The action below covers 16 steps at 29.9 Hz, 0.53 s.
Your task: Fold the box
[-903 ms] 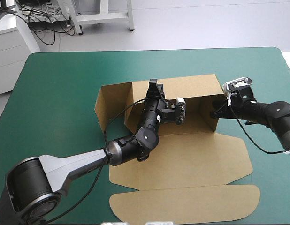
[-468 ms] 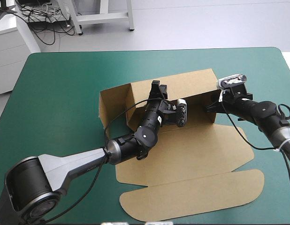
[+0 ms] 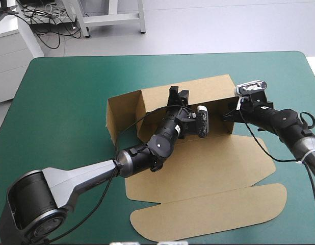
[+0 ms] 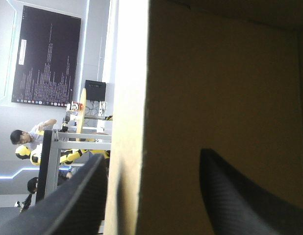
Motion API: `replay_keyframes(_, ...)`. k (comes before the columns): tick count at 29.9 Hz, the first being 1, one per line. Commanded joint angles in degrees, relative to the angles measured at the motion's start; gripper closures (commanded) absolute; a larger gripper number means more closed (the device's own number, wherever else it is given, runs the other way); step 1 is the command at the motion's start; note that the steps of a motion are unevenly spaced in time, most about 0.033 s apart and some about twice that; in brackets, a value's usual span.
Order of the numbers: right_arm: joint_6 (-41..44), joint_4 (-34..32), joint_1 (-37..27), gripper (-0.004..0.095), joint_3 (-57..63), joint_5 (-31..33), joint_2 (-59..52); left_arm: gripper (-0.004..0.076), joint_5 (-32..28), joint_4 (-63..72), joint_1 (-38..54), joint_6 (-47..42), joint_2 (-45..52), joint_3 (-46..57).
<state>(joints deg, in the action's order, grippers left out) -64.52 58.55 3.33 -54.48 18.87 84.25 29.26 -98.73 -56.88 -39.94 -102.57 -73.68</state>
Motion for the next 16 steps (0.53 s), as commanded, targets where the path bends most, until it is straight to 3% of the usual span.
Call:
replay_keyframes(1, 2.3, 1.4, 0.3, 0.0906, -1.8, -0.5, -1.7, 0.0239, 1.6, -4.6, -0.4, -1.6, 2.7, -2.0)
replay_keyframes(6, 4.4, 0.4, 0.3, 0.0906, -2.7, -2.0, -1.7, 0.0237, 3.3, -4.6, -1.8, -4.3, 2.7, -2.9)
replay_keyframes(13, 16.2, -13.3, 0.2, 0.0906, -5.8, -2.4, -1.7, 0.0237, 16.7, -4.6, -9.0, -6.4, 2.7, -9.7)
replay_keyframes(16, 20.6, -18.5, 0.2, 0.0906, -7.1, -2.3, -1.7, 0.0237, 18.6, -4.6, -11.6, -6.4, 2.8, -13.4)
